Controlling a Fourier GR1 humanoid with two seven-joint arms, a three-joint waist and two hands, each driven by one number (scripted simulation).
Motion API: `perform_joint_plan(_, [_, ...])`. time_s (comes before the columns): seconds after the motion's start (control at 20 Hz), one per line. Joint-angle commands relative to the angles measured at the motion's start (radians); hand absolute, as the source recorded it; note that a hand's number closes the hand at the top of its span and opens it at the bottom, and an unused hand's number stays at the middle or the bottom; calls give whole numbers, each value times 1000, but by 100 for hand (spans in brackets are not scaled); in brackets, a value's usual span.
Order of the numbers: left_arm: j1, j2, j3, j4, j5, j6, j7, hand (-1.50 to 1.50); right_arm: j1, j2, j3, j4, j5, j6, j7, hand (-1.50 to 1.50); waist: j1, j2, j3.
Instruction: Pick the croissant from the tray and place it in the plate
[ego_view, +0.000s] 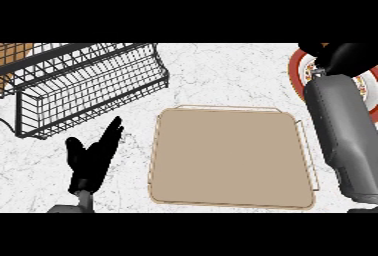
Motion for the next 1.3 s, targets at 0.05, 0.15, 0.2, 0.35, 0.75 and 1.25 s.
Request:
perform_joint_plan(0.05, [33,8,-2,-8,6,-14,1,0,75,-31,-124,46,84,-245,190,150,-2,-1,-2])
perform_joint_plan(0.15, [26,1,-7,27,-2,-14,-4,0,59,-27,-164,75,108,-268,183,150,-4,-1,-3])
perform_joint_plan(0.2, [29,-40,-28,46,-27,25,-23,0,65,-65,-199,84,75,-283,137,150,-13,-1,-2])
perform_joint_plan(0.35, [16,-30,-8,21,-7,21,9,0,100,-56,-248,129,84,-364,97,150,-19,-9,-2])
perform_joint_plan(0.75, [-23,-34,1,63,-9,15,9,0,33,-175,-417,322,-104,-362,-18,150,-14,-3,0])
perform_joint_plan(1.25, [-16,-28,3,45,-6,2,7,0,48,-178,-503,451,-482,-328,-441,-150,-13,-5,6])
